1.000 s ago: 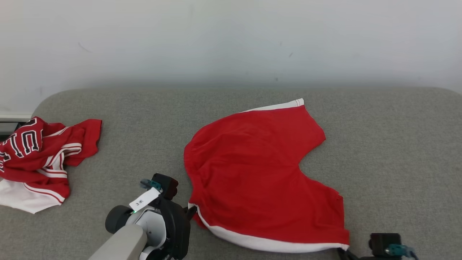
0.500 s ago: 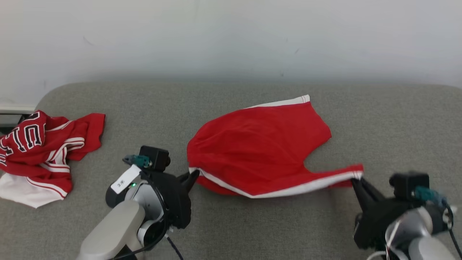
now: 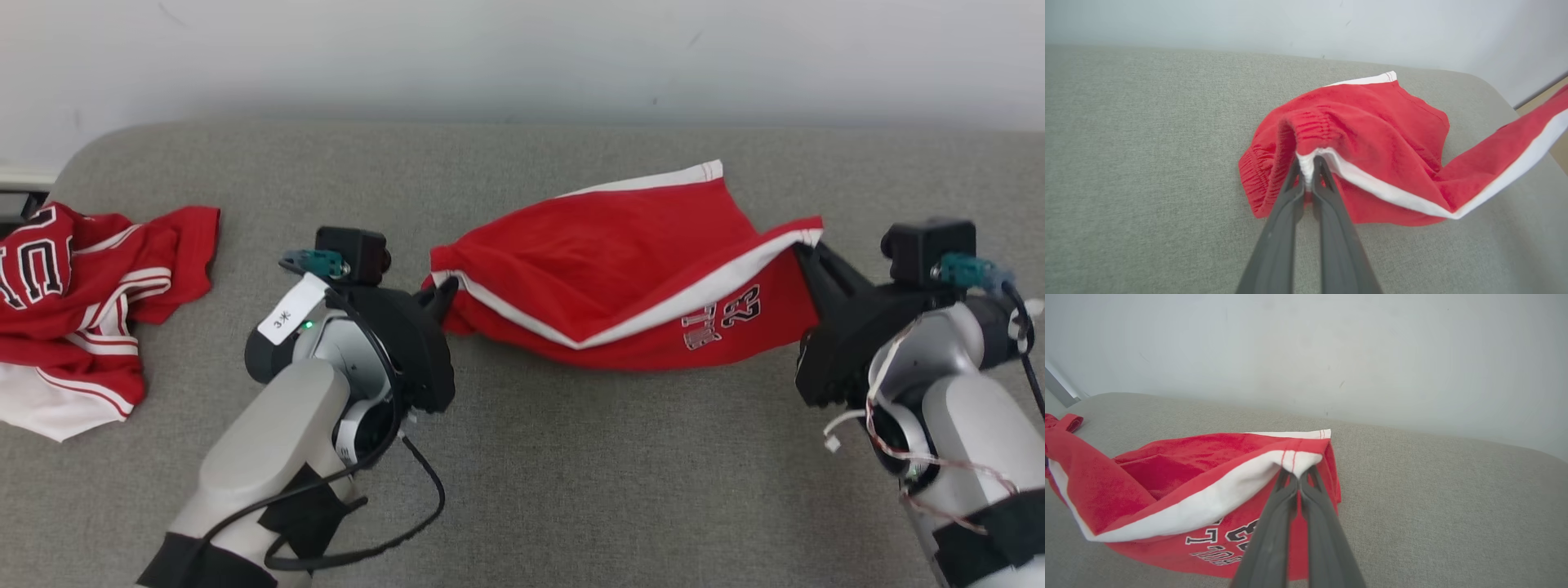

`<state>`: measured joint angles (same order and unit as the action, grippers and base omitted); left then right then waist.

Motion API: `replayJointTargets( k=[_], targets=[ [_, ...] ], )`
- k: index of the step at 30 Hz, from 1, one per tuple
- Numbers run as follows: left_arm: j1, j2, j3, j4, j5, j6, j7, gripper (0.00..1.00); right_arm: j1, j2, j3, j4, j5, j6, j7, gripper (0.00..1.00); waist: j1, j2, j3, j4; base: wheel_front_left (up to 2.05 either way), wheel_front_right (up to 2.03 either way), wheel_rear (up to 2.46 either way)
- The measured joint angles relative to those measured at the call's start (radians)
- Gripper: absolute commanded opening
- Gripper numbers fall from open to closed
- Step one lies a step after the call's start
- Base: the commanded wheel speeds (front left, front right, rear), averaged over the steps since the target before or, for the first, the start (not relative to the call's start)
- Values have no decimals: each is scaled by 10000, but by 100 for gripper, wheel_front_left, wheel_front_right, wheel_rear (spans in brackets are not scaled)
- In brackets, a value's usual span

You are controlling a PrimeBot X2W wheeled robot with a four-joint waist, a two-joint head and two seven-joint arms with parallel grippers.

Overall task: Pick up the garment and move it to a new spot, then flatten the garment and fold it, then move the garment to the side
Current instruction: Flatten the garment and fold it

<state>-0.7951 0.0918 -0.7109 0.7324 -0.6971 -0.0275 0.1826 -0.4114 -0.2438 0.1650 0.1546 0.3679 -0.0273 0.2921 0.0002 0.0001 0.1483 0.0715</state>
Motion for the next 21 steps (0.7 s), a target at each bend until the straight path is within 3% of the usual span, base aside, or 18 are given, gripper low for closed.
replayJointTargets(
  k=[7,21],
  targets=[
    [-452,-142,374,447,-21,466,-251,0,-1597,17,272,1313,-510,12,13,0,-1,0,558,68,0,0,0],
    [-1523,-418,472,1233,21,897,-606,0,-3544,405,286,3404,-888,-267,-663,0,-1,0,1304,-10,0,0,0]
  ],
)
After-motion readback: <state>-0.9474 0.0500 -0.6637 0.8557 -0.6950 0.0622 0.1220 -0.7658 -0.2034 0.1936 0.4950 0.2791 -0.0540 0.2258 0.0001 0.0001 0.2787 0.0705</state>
